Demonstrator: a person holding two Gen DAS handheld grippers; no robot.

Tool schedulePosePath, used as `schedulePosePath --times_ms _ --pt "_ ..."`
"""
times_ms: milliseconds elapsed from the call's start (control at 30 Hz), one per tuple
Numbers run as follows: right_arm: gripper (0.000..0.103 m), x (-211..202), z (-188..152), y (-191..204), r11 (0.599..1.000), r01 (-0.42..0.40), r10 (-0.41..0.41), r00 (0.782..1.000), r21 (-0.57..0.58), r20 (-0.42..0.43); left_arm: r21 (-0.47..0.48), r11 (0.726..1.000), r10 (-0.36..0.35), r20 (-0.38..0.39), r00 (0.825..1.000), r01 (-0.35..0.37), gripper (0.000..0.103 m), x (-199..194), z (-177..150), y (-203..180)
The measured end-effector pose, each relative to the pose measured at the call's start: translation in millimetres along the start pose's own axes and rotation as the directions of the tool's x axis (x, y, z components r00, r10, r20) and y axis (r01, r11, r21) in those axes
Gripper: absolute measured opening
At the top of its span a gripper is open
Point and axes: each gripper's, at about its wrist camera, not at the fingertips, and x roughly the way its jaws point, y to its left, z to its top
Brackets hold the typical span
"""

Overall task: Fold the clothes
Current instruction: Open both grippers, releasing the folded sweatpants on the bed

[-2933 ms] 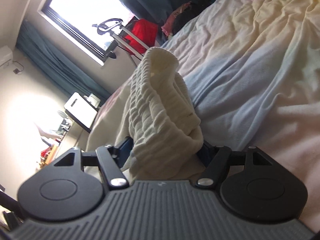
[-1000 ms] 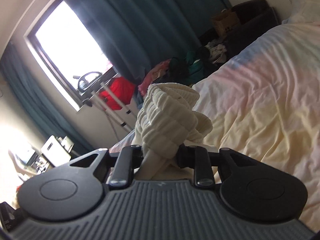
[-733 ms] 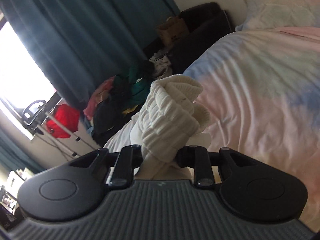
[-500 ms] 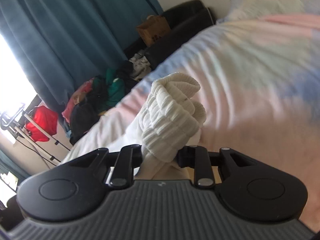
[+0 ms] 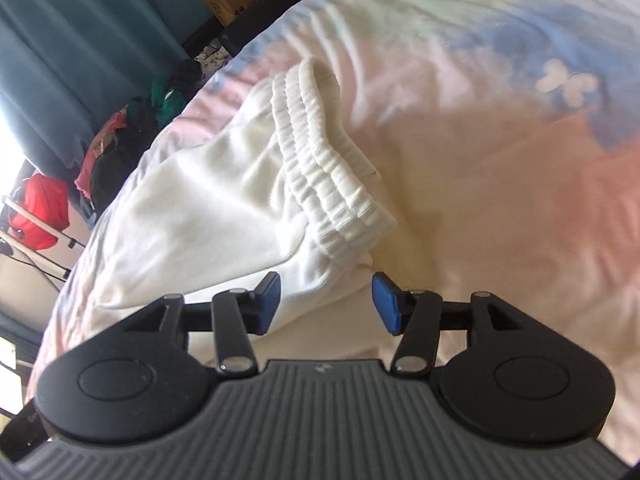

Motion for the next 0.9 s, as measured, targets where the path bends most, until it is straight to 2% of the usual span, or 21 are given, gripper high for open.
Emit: schedulePosePath --times_ms 133,300,333,367,433,467,567,667,767,900 --pt "0.054 -72.6 3.5 21.1 0.995 -0.019 0.026 0.997 -0.094 0.076 0.032 0.999 -0.027 0.066 0.997 0.025 0.102 -77.8 14.0 -17.8" --pt "0.054 -159.9 -6.2 33.0 0.971 -0.127 0.158 0.976 -0.202 0.147 0.021 0.999 -0.052 0.177 0.983 0.049 0.103 -182.3 4.3 -31.3" --pt "0.060 -177.3 -11.2 34.5 0.964 -0.144 0.181 0.971 -0.225 0.156 0.012 0.998 -0.064 0.205 0.977 0.063 0.103 -204.5 -1.5 -32.7" --pt "0.073 -193.7 -17.1 35.5 0.956 -0.160 0.204 0.965 -0.246 0.165 0.010 0.998 -0.069 0.225 0.972 0.069 0.103 -224.6 -8.7 -34.6" --pt "0.091 -222.9 -29.5 36.8 0.937 -0.194 0.255 0.948 -0.292 0.190 0.023 0.998 -0.069 0.245 0.967 0.065 0.103 -259.5 -22.1 -40.0" --pt "0.094 -236.2 -36.0 36.9 0.924 -0.212 0.285 0.937 -0.319 0.203 0.031 0.998 -0.067 0.257 0.964 0.061 0.103 -275.1 -29.4 -42.1" --pt "0.094 -270.2 -61.4 34.8 0.895 -0.201 0.320 0.911 -0.398 0.259 0.058 0.997 -0.058 0.295 0.954 0.043 0.103 -317.2 -53.2 -46.8" --pt "0.094 -295.6 -89.3 30.5 0.881 -0.156 0.317 0.896 -0.448 0.312 0.093 0.996 -0.018 0.331 0.944 -0.014 0.103 -352.7 -78.8 -51.6" --pt "0.094 -310.4 -115.7 25.0 0.871 -0.132 0.321 0.882 -0.474 0.344 0.122 0.990 0.022 0.359 0.933 -0.070 0.103 -374.0 -99.9 -56.3" --pt "0.094 -320.6 -151.3 17.7 0.847 -0.118 0.354 0.852 -0.518 0.386 0.112 0.991 0.026 0.381 0.924 -0.074 0.103 -388.3 -124.7 -54.0"
